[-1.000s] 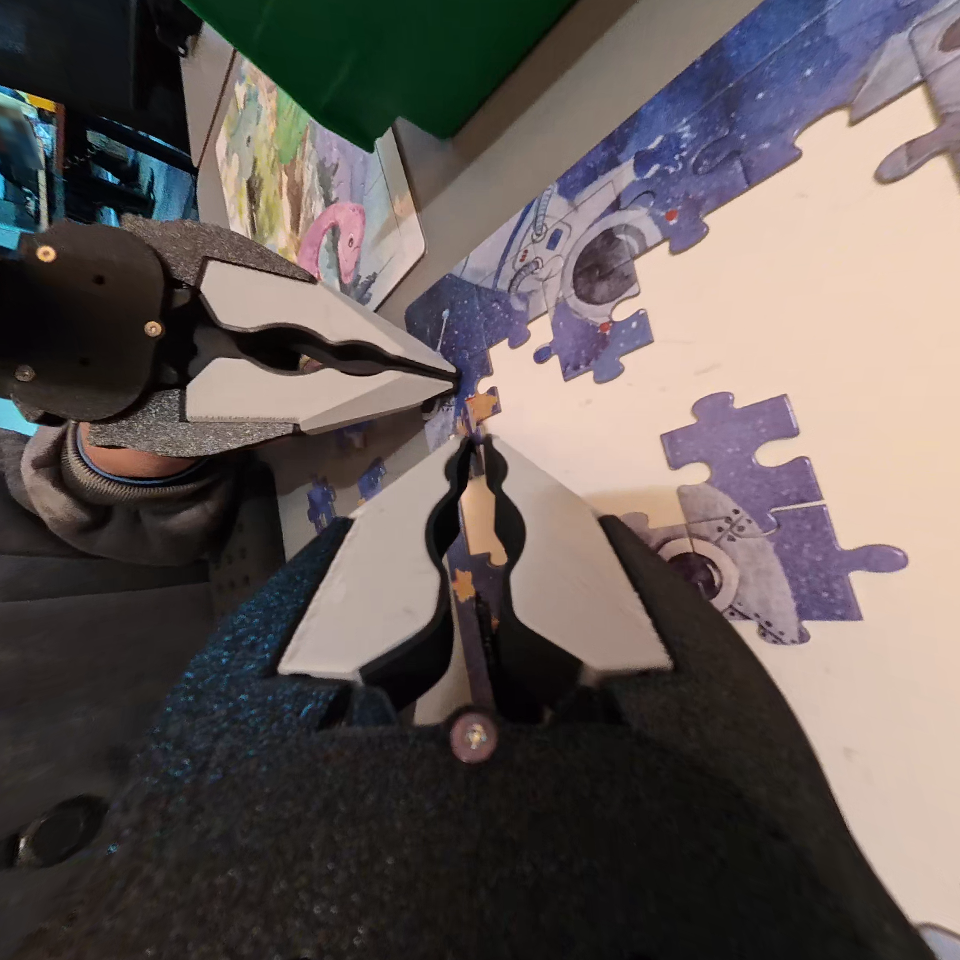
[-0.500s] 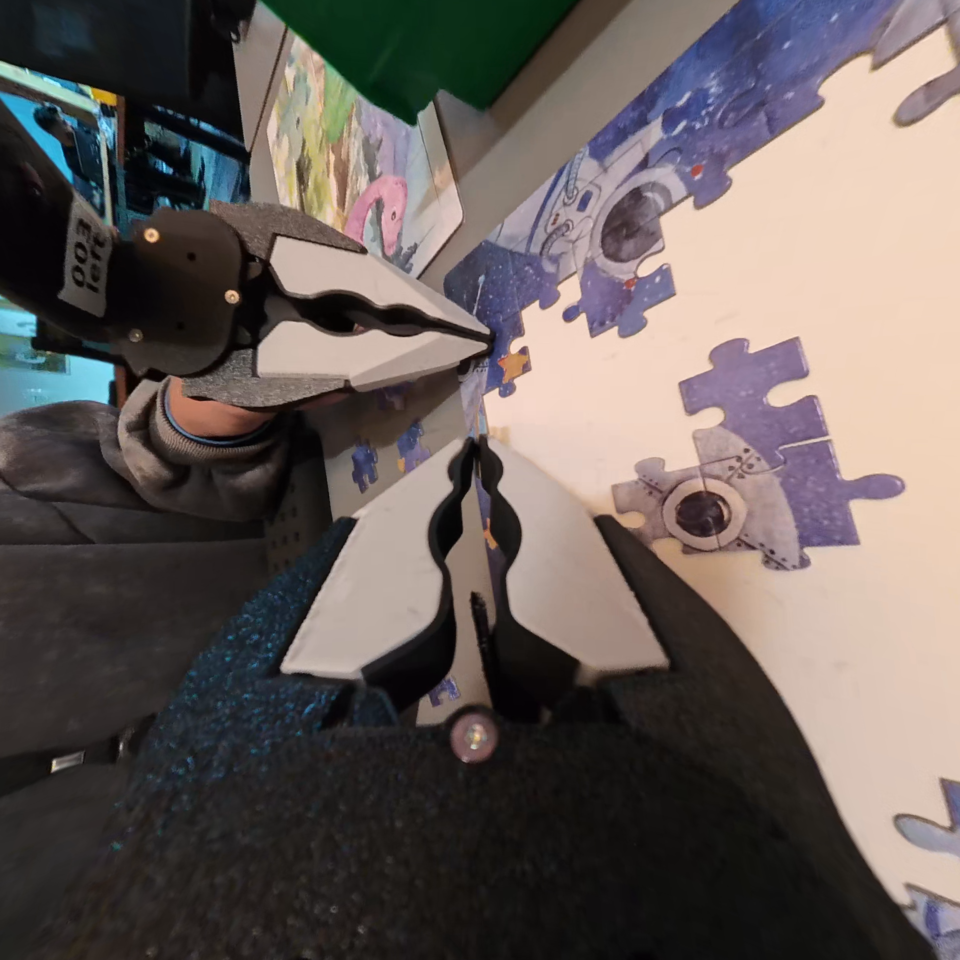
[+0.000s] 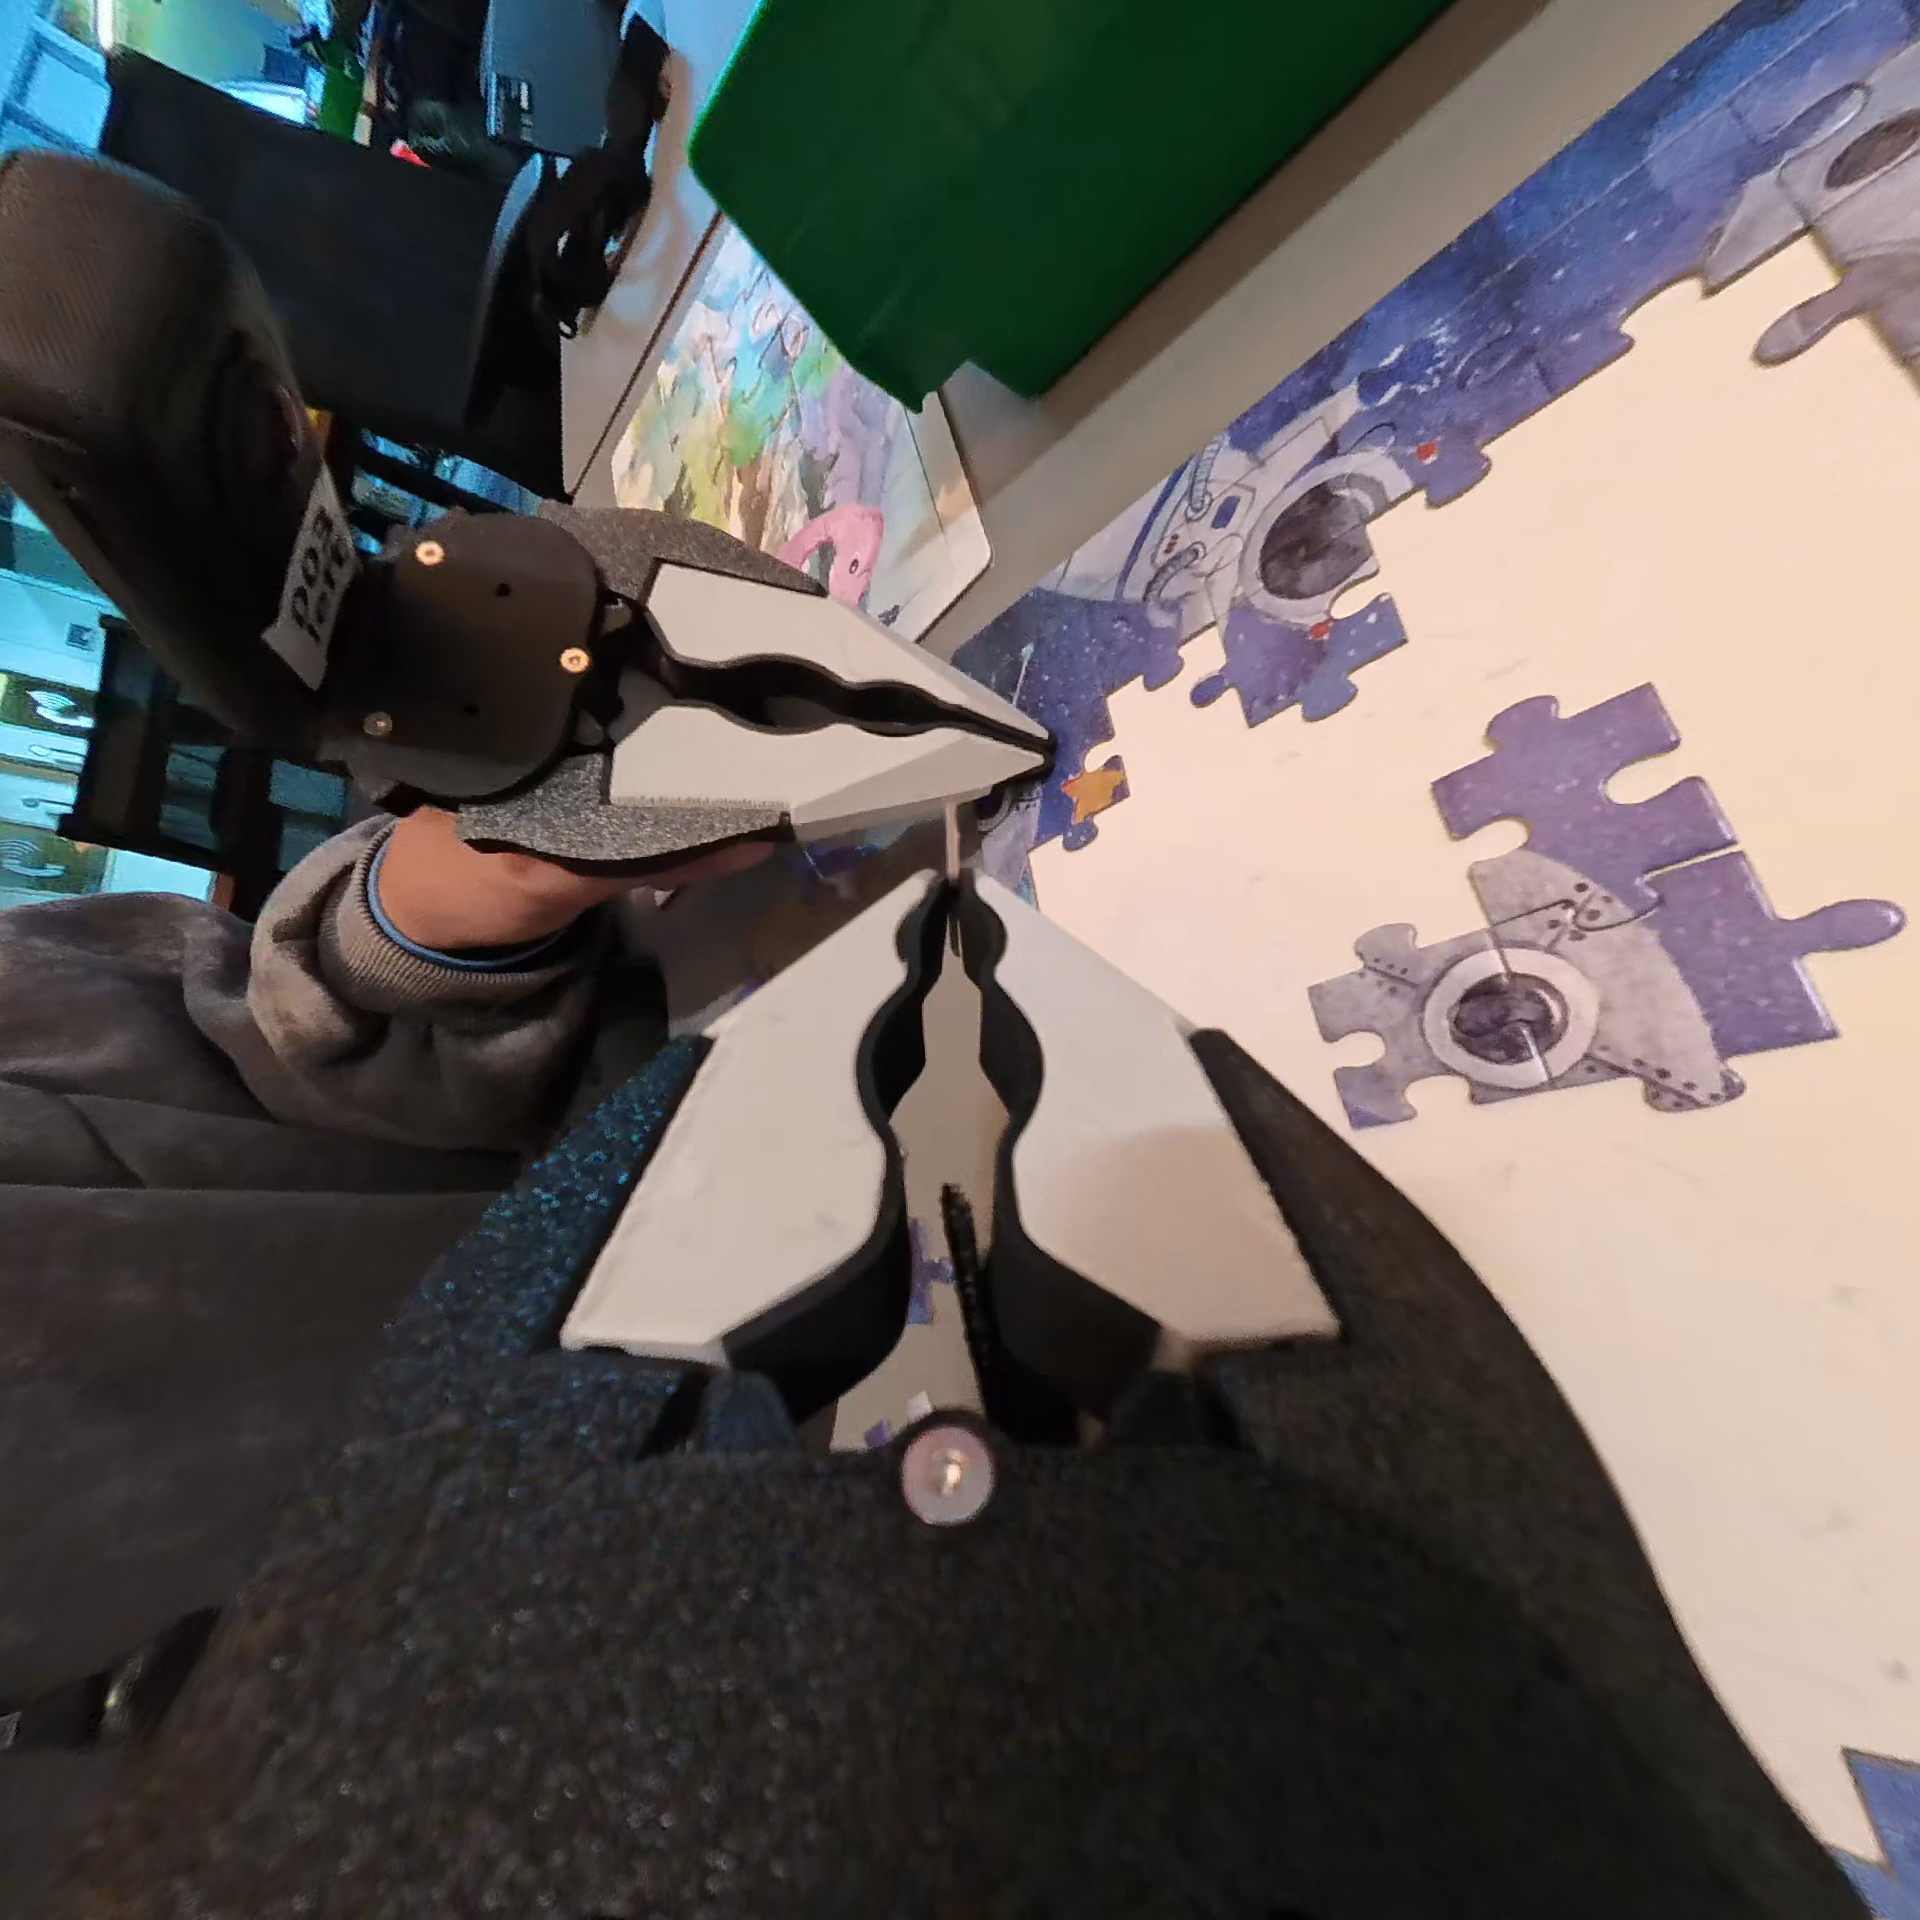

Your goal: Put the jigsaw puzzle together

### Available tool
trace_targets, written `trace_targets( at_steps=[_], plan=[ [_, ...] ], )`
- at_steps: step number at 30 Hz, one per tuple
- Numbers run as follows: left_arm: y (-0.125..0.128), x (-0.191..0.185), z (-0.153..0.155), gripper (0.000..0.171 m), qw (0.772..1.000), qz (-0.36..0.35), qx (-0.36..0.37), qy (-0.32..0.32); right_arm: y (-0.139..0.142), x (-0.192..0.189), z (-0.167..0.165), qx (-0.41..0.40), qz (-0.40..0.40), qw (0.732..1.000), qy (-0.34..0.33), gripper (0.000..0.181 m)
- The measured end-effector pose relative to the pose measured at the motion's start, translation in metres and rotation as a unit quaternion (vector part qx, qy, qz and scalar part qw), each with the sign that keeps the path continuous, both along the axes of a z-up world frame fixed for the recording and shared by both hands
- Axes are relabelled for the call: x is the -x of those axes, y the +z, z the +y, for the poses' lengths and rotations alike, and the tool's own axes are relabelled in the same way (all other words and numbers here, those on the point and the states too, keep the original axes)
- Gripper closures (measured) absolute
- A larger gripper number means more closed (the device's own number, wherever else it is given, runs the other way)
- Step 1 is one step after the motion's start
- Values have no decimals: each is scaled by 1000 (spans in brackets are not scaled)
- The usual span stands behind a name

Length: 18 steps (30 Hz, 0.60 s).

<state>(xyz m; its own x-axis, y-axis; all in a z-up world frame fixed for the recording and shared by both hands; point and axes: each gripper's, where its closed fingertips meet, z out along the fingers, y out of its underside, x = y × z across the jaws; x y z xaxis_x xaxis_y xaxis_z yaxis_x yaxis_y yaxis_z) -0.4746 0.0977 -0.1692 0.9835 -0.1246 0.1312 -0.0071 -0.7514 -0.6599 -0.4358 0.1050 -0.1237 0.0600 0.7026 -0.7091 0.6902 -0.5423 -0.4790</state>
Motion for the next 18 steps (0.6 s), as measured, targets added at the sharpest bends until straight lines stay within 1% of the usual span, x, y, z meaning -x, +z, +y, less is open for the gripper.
trace_targets(
  at_steps=[2,5,7,9,11,13,14,16,18],
  plan=[
    [0,0,0,171,1000,6,2,0,2,0,2,-12,6,1000,-1,180],
    [0,0,0,171,999,33,7,-10,9,3,5,-16,27,999,-9,179],
    [0,0,-2,171,998,53,23,-15,17,3,10,-23,50,998,-17,179],
    [5,-4,-6,169,997,59,42,-18,22,-4,14,-32,60,998,-11,179],
    [20,-20,-5,159,998,36,29,-34,27,-17,27,-65,64,996,-11,179],
    [39,-39,-3,154,999,0,10,-51,33,-32,48,-102,64,992,-32,179],
    [48,-46,-1,151,998,-12,-1,-57,38,-39,57,-107,66,991,-46,179],
    [62,-56,4,149,997,-21,-17,-68,47,-49,70,-95,78,990,-71,180],
    [67,-61,9,148,997,-25,-22,-76,49,-54,74,-72,83,991,-81,179]
  ],
)
